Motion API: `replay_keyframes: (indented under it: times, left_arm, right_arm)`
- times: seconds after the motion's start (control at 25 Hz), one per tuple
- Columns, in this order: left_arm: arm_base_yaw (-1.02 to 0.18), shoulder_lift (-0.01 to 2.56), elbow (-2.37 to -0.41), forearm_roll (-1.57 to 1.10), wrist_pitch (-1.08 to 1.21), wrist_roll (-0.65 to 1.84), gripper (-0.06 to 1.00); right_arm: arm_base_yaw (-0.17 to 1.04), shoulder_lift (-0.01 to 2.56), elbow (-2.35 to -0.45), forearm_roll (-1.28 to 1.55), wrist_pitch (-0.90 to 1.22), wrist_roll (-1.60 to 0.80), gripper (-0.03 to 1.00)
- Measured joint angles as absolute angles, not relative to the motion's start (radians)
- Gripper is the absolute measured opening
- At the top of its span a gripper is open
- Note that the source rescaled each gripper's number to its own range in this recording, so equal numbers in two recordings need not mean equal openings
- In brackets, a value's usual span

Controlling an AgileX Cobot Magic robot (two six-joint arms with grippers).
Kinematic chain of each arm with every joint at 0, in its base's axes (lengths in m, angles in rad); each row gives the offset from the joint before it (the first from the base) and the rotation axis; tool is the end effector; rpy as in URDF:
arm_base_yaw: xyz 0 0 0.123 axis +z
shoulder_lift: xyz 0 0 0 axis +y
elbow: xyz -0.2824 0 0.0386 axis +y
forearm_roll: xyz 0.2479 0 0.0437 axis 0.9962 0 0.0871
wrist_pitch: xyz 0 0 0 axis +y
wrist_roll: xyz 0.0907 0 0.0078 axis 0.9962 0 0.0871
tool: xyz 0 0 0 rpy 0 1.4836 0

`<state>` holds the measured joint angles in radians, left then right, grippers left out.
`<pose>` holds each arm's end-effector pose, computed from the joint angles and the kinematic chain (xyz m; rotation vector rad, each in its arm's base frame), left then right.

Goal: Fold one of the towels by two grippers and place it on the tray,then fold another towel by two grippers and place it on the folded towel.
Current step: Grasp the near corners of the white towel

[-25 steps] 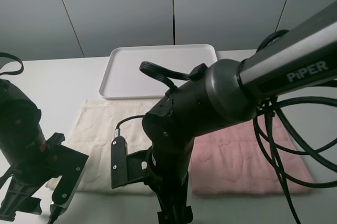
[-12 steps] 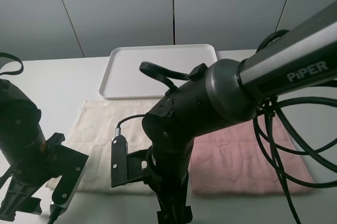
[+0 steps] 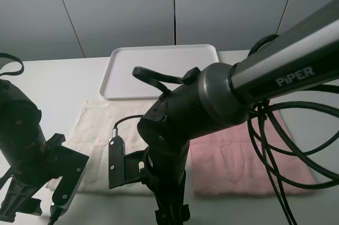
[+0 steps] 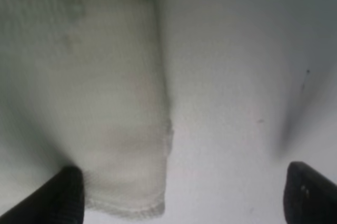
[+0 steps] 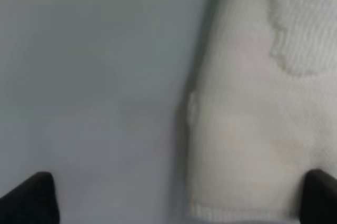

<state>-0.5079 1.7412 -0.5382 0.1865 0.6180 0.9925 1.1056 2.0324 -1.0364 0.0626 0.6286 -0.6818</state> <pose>0.1811 -0.0896 0.0898 -2.1857 -1.9962 -0.0796 0.1472 0.3007 0.0834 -2.3791 2.0125 0.0683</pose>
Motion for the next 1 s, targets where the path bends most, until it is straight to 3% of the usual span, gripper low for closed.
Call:
replay_keyframes:
  times: [0.32,0.4,0.48,0.72,0.76,1.0]
  left_arm:
    - [-0.509,1.743,-0.538,0.186,0.62,0.971,0.98]
    - [-0.509,1.743,-0.538,0.186,0.62,0.971,0.98]
    - [-0.509,1.743,-0.538,0.186,0.62,0.971,0.98]
    - [-0.509,1.743,-0.538,0.186,0.62,0.971,0.98]
    - [-0.509,1.743,-0.538,0.186,0.62,0.969,0.98]
    - [-0.509,1.743,-0.538,0.19,0.618,0.949,0.98]
  right_arm:
    - [1.174,2.05,-1.063,-0.031,0.662,-0.574,0.94]
    - [1.176,2.05,-1.063,-0.051,0.669,-0.542,0.89]
    - [1.178,2.05,-1.063,-0.076,0.673,-0.506,0.74]
    - [1.178,2.053,-1.063,-0.163,0.654,-0.407,0.09]
    - [1.178,2.053,-1.063,-0.171,0.65,-0.394,0.03]
    - [1.178,2.053,-1.063,-0.173,0.648,-0.362,0.0]
